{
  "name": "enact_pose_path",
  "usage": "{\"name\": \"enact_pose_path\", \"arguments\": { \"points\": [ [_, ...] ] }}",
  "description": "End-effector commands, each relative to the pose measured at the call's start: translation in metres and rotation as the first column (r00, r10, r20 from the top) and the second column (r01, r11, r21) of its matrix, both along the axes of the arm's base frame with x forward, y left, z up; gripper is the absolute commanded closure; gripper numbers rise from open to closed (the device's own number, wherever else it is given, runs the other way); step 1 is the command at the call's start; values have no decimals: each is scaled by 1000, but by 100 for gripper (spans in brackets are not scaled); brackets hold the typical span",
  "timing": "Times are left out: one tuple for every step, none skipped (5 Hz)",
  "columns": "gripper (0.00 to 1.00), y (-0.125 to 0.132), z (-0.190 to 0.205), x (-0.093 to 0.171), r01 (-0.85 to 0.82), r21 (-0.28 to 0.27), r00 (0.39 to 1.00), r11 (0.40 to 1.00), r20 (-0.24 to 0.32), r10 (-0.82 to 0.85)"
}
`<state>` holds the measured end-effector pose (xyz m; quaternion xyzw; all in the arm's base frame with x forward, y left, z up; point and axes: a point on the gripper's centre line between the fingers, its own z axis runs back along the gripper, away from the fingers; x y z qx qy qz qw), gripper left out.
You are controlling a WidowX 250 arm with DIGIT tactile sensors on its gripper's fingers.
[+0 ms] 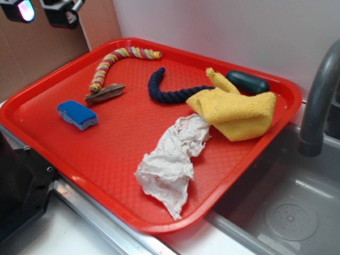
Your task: Grab the multicolored rope.
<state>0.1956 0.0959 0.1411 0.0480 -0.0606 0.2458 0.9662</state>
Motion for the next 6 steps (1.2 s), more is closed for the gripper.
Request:
{"name": "enact_pose_path", "arguments": {
  "points": [
    [0,19,-41,38,-143,72,987,987,86,137],
    [0,12,-79,22,-265,-18,964,964,24,266],
    [0,14,-98,22,-262,-8,965,965,-22,262],
    [0,25,-126,-3,-240,-12,969,971,-55,240],
    [0,23,-139,-5,-206,-15,975,978,-86,204],
    [100,18,-142,-14,-165,8,983,986,-80,165]
  ]
}}
